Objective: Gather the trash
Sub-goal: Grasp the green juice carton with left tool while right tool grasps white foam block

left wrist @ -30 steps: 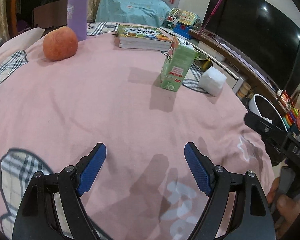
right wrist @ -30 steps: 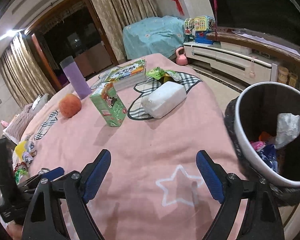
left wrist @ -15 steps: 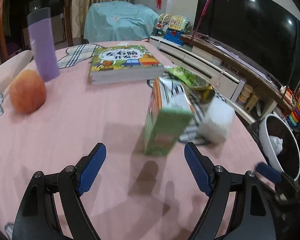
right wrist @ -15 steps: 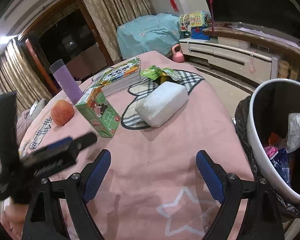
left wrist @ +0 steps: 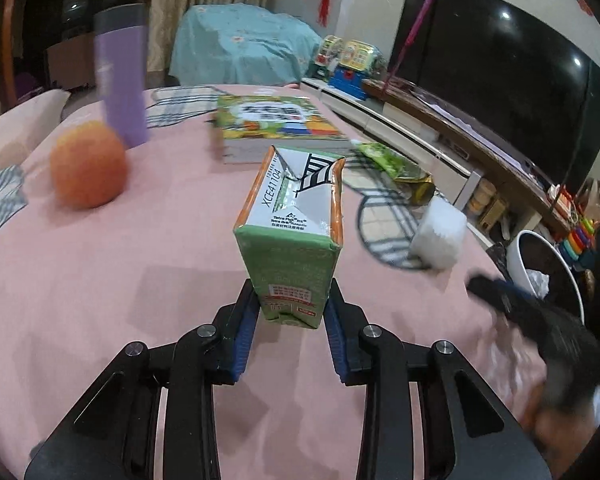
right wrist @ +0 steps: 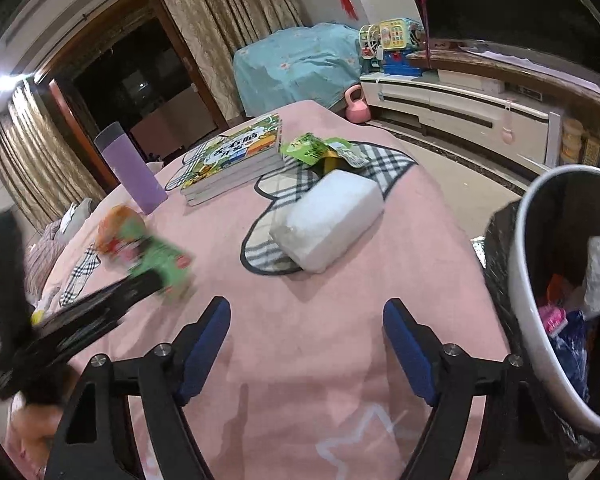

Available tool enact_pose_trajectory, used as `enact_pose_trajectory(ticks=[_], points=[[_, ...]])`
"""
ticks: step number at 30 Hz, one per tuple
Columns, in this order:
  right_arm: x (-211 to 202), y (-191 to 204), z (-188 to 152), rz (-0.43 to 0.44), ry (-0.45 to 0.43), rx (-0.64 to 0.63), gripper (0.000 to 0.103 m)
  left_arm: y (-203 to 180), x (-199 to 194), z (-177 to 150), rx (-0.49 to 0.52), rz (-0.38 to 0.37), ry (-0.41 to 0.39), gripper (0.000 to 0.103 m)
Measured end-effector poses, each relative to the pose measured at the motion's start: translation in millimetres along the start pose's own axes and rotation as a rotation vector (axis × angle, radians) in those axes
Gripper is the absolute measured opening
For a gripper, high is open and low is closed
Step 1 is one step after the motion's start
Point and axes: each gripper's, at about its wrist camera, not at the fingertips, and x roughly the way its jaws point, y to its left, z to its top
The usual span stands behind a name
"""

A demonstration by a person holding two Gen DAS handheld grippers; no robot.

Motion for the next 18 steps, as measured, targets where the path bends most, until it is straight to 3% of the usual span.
enact_pose_trajectory(ticks=[3,12,15,18], points=[[14,3,9,-0.023,0.0,0.012,0.079,15,-12,-14,-0.035,0.012,0.021,0.031],[67,8,35,-0.203,0.049,0.083,0.08,23,-5,-38,-0.098,0.001,0.038,0.031],[66,7,35,-0.226,0.044,0.075,0.066,21,-4,-40,-0.08,0.011,0.034,0.031],[53,7,28,-0.184,0.042,0.073,0.062,22,-7,-41,-0.078,0.018,0.017,0.031]])
